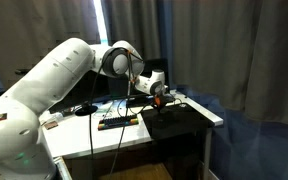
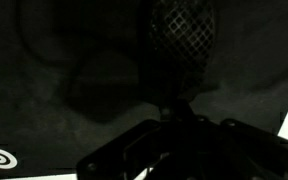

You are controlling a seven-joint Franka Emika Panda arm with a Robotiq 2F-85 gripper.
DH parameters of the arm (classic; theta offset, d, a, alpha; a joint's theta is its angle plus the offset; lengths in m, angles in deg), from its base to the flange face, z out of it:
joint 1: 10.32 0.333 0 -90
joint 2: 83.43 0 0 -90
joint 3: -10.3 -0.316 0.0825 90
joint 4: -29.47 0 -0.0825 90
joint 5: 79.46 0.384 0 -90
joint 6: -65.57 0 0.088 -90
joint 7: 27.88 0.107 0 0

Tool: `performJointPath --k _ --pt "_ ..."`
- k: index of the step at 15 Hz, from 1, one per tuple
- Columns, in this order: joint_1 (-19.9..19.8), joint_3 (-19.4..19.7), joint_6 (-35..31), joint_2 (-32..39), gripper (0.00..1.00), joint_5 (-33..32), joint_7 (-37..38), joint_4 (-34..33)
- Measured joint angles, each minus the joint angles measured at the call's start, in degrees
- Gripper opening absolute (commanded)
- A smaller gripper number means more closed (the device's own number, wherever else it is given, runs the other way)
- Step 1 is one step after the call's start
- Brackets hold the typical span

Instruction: Move the black mouse backwards

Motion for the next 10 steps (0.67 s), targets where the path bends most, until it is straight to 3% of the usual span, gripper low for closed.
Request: performJointPath --k 10 --pt "0.05 0.13 1.24 -0.47 0.0 -0.67 0.0 0.03"
